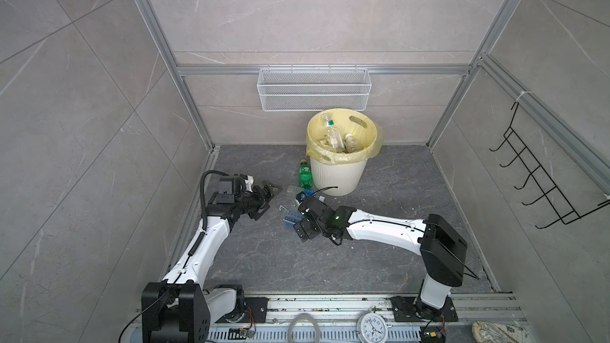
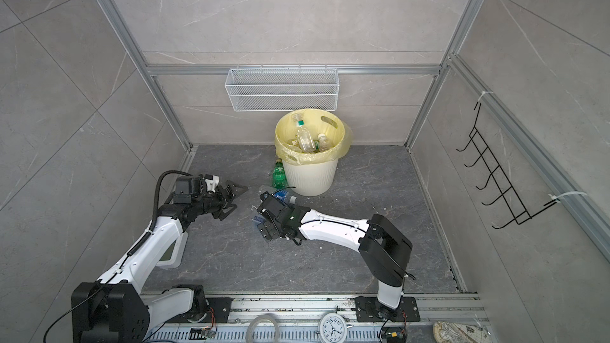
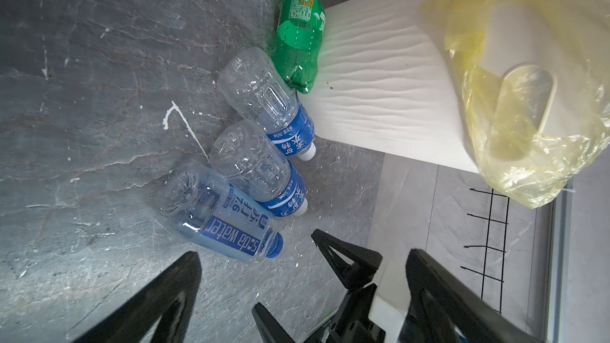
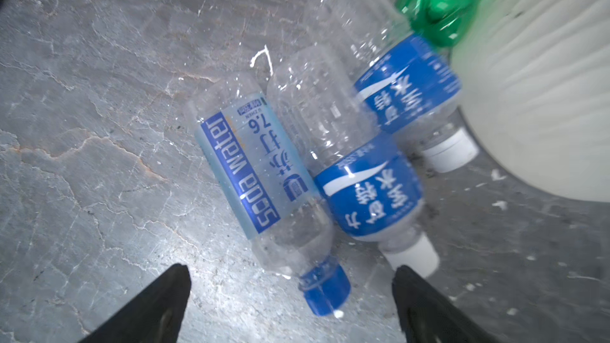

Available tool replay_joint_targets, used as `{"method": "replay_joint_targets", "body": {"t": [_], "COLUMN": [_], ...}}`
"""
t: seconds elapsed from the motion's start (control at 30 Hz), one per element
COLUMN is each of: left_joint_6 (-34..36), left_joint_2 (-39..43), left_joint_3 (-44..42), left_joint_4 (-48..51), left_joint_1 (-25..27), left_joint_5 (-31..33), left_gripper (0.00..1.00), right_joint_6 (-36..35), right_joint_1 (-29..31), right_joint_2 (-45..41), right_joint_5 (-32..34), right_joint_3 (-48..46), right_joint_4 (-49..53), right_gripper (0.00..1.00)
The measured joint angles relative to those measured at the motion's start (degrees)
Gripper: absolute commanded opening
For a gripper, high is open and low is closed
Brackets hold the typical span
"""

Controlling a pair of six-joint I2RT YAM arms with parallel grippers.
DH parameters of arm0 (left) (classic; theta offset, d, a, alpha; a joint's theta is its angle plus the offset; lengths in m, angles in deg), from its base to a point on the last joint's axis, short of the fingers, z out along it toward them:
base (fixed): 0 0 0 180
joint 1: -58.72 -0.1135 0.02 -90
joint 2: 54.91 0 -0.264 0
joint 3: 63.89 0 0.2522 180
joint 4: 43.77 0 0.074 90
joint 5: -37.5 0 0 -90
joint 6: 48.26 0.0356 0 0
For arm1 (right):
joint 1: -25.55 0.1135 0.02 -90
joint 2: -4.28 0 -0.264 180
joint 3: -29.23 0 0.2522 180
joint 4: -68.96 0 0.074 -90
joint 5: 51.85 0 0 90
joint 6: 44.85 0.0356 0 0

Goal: Throw the plastic bottles in the bin
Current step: 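Move the right gripper back toward the blue-labelled soda water bottle, then lower the right gripper onto the soda water bottle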

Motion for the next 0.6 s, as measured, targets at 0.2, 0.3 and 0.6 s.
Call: {"method": "replay_joint_targets", "body": {"t": [0.2, 0.3, 0.6], "left_joint_6": [-0.2, -0.7, -1.8], "left_joint_2": [-0.1, -0.1, -0.1], "left_joint_3": [-1.2, -1.3, -2.0], "left_joint_4": [-0.1, -0.5, -2.1], "left_joint_1": [-0.6, -0.8, -0.9], "left_joint_5": [0.0, 0.0, 0.2], "left_gripper": [1.0, 1.0, 1.0], "right_joint_6": [0.9, 1.4, 1.6], "right_joint_1": [0.2, 0.3, 1.4], "right_joint_2": [1.4, 1.7, 3.0], "right_joint_5": [-1.0, -1.4, -1.7], "right_joint_3": [-0.1, -0.8, -1.8], "right_joint_4": [-1.5, -2.0, -2.7], "right_gripper": [0.99, 0.99, 0.99]}}
